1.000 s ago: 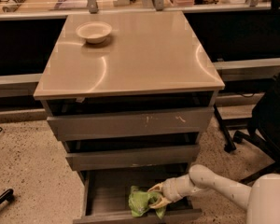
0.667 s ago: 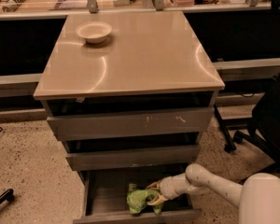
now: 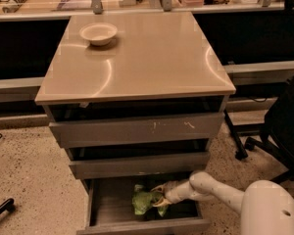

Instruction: Place green rice chip bag into bottom drawer

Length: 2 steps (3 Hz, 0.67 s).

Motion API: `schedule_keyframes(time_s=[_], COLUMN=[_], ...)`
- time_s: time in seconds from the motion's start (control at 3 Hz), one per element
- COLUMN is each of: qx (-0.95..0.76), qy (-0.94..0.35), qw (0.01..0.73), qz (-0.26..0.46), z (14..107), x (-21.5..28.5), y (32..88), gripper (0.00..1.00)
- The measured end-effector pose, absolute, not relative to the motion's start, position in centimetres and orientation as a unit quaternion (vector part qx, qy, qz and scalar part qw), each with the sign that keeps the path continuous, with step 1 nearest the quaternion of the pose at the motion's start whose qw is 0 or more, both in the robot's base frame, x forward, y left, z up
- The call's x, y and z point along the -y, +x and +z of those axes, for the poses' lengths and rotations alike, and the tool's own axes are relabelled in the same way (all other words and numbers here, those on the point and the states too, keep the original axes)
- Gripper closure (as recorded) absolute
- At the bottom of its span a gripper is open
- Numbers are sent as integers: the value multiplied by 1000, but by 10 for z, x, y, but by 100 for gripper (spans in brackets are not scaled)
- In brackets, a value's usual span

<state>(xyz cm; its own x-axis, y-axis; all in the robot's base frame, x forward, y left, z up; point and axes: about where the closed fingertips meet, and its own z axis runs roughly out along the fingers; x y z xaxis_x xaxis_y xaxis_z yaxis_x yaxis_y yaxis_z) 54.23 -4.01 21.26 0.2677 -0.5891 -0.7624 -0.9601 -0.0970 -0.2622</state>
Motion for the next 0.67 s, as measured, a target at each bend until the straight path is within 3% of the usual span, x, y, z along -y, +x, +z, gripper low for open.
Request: schedule_keyframes(time_s=[0.67], qx=[-595], qy=[-694], qw=[366], qz=[173], z=[173], x=[52], y=[562], gripper=[100])
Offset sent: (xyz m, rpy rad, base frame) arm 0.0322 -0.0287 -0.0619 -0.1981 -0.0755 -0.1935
